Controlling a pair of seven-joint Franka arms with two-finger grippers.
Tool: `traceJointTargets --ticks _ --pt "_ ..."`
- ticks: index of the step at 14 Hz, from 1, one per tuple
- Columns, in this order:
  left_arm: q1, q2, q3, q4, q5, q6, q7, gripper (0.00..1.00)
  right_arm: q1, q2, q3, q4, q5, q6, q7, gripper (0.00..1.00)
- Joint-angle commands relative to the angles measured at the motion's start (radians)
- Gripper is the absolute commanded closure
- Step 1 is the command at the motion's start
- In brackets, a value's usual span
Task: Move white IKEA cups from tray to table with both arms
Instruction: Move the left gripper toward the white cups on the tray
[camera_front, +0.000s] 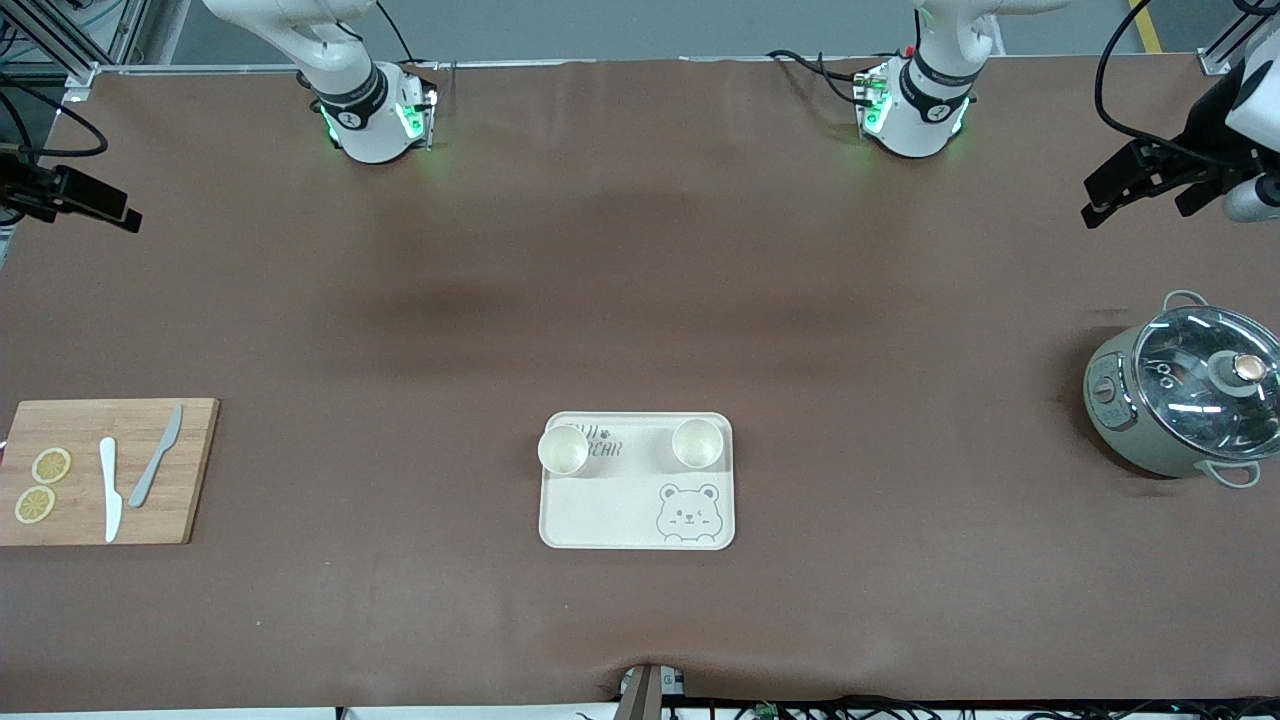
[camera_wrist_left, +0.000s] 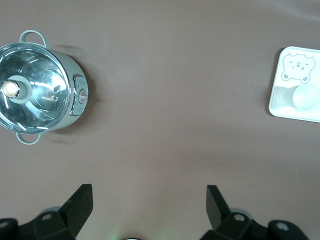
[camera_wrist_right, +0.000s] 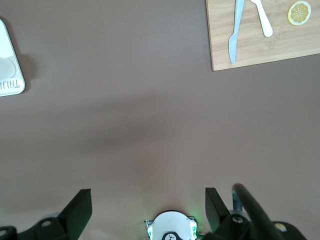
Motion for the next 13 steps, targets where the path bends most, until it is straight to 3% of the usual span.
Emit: traceJointTargets --ticks 1,8,13 --pt "0.007 0.012 -0.001 0.029 -0.013 -0.019 -0.001 0.0 0.016 -0.009 -0.011 -0.004 0.007 -0.004 -0.006 0.0" --pt "-0.011 0.093 -0.015 0.046 -0.019 -0.002 -0.041 0.0 0.013 -0.007 -0.013 -0.004 0.007 -0.004 -0.006 0.0" --pt "-0.063 0.208 -0.108 0.046 -0.03 0.174 -0.358 0.0 0.007 -0.006 -0.011 -0.004 0.007 -0.004 -0.005 0.0"
